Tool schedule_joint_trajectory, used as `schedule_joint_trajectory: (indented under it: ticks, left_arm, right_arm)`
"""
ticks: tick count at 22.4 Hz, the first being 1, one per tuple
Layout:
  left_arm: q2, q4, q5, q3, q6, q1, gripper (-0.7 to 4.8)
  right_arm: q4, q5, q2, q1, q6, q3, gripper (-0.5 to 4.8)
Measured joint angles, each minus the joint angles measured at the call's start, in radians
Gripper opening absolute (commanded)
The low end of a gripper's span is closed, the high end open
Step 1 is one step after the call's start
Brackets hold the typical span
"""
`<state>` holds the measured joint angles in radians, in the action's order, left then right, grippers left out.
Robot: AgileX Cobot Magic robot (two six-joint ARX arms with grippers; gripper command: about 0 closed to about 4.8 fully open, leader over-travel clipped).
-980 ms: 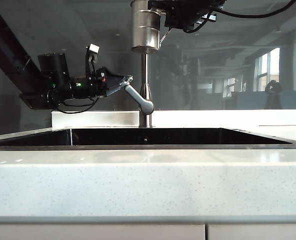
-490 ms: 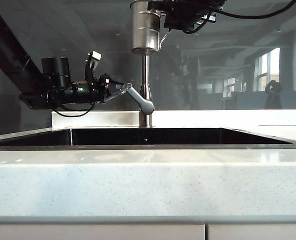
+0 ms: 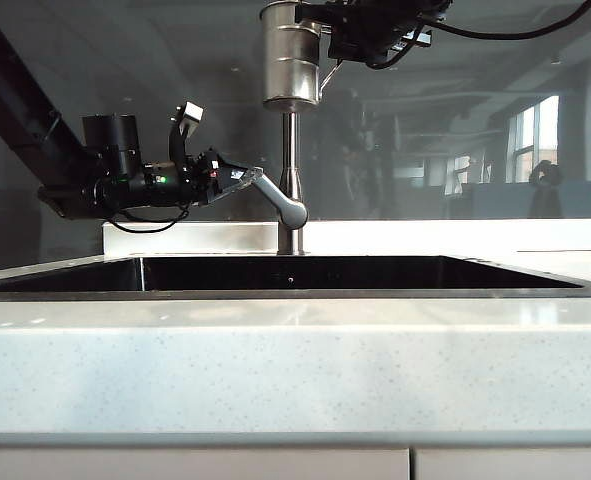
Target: Pick up the mug next to the sink, go to the faucet to get some water, pour the water into the sink, and finally put the mug back to its place.
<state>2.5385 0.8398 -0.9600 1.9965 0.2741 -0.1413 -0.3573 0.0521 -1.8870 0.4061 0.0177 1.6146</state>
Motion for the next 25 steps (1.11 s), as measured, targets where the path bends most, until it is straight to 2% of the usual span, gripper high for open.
schedule_joint_trajectory:
  ticks: [4,11,19,22,25]
  left_arm:
    - [0.000,-0.002,0.041,0.000,-0.044,-0.003,2.68]
    - [-0.003,0.013,0.246,0.000,-0.059,-0.009,2.68]
    - [-0.003,0.040,0.258,0.000,-0.057,-0.009,2.68]
    - [-0.003,0.040,0.258,0.001,-0.056,-0.009,2.68]
    - [-0.003,0.040,0.260,0.001,-0.056,-0.008,2.68]
  right_arm:
    - [0.001,0.000,0.000,0.000,0.000,0.000,-0.01]
    - [0.013,0.000,0.000,0.000,-0.009,0.000,-0.01]
    - [0.025,0.000,0.000,0.000,-0.046,0.000,-0.01]
    - [0.119,0.048,0.020,-0.001,-0.214,0.000,-0.01]
    - [0.241,0.203,0.043,-0.001,-0.409,0.000,-0.01]
